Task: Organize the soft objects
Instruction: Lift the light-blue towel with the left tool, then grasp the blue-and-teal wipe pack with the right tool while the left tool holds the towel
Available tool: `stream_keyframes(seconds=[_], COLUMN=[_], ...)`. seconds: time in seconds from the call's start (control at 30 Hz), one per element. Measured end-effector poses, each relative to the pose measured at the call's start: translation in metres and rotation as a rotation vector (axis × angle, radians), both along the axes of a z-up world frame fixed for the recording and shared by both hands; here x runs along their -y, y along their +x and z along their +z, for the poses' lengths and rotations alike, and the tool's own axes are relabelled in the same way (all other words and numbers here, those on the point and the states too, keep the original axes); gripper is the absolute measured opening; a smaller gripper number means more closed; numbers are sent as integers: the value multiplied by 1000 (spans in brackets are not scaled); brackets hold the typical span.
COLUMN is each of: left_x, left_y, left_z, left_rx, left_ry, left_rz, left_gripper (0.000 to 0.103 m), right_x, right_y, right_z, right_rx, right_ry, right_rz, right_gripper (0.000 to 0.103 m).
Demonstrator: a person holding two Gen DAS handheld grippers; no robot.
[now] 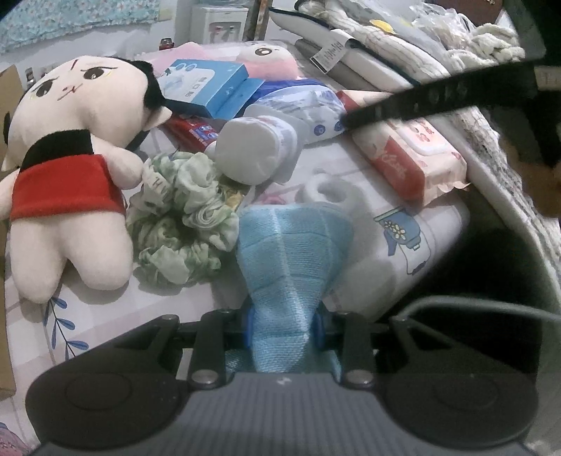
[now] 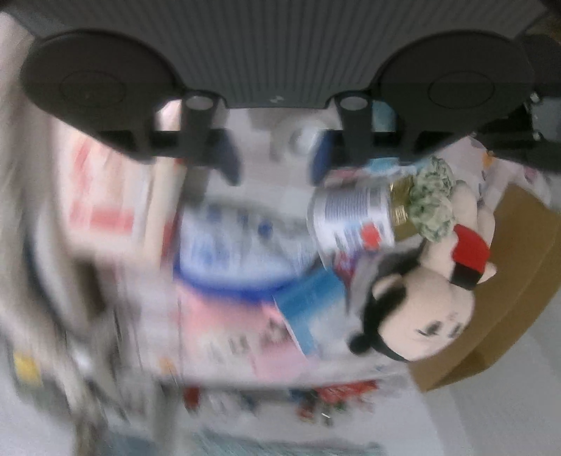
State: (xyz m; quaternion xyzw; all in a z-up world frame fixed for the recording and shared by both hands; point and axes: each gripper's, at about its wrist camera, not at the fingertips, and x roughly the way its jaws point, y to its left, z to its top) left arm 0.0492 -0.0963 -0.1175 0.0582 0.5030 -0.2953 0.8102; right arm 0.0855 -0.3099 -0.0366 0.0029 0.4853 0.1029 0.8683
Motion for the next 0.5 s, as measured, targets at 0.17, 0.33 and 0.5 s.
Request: stream_keyframes(seconds=[0.17, 0.33, 0.5], left_x=[-3, -4, -3], left_y=[0, 1, 2], left_z=[-1, -1, -1], left_rx=[-10, -13, -15], left_ry=[-16, -21, -16], left_rz=[5, 4, 1], left_gripper=[31, 31, 32], right_x=[-24, -45, -51], right_y=[16, 34, 63], right_z=[25, -13, -54], right_rx=[198, 231, 164], right_ry=[-283, -634, -738], right_rz=[289, 616, 765], right_gripper=[82, 82, 81])
